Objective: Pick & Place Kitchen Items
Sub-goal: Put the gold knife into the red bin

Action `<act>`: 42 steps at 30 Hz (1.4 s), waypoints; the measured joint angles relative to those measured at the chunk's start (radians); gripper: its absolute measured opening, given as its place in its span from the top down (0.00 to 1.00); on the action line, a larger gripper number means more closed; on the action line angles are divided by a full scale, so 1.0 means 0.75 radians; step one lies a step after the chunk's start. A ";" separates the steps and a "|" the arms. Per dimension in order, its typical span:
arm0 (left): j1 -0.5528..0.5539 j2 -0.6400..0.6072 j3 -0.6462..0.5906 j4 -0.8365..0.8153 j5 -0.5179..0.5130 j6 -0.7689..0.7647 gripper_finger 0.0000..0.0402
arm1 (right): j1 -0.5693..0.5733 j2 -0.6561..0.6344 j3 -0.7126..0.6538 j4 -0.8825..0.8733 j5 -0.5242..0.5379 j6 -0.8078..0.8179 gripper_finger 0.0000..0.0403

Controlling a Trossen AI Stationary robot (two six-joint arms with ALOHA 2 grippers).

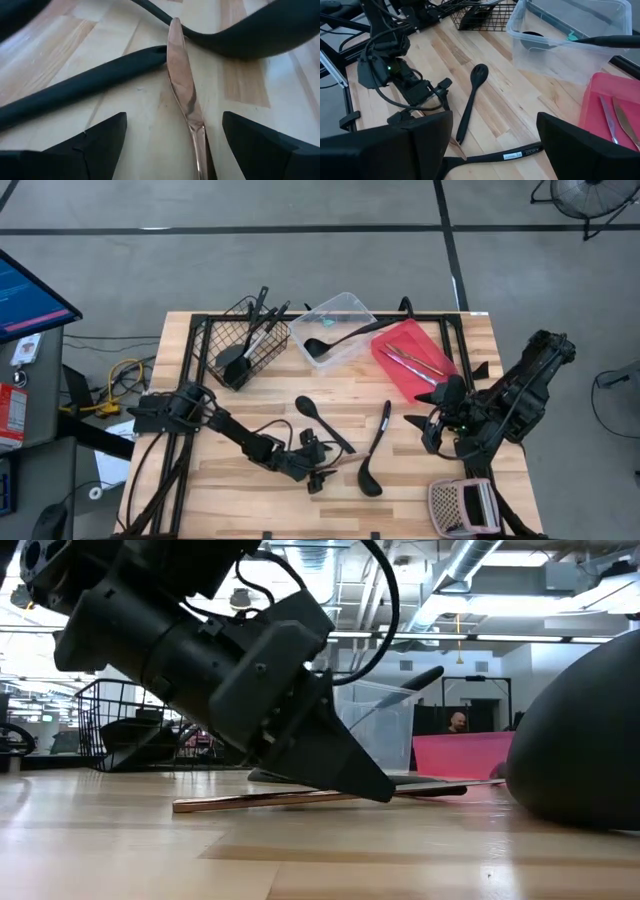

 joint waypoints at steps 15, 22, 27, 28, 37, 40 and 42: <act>0.028 0.033 0.004 -0.049 -0.008 0.008 0.52 | -0.001 0.000 0.000 0.000 -0.001 0.001 0.29; 0.032 0.034 0.002 -0.084 -0.019 -0.008 0.86 | -0.001 0.000 0.000 -0.001 -0.002 0.000 0.29; 0.032 0.034 0.002 -0.087 0.015 -0.011 0.97 | -0.001 0.001 0.000 -0.005 -0.002 0.000 0.29; 0.032 0.034 0.002 -0.087 0.017 -0.011 0.96 | -0.001 0.000 0.000 -0.005 -0.002 0.000 0.29; 0.038 0.012 0.001 -0.093 0.044 -0.086 0.98 | -0.001 0.001 0.000 -0.004 -0.001 -0.020 0.29; 0.040 -0.018 0.000 -0.099 0.055 -0.090 0.98 | -0.001 0.001 0.000 -0.004 -0.001 -0.020 0.29; 0.049 -0.046 -0.003 -0.119 0.081 -0.090 0.98 | -0.001 0.001 0.000 -0.004 -0.001 -0.021 0.29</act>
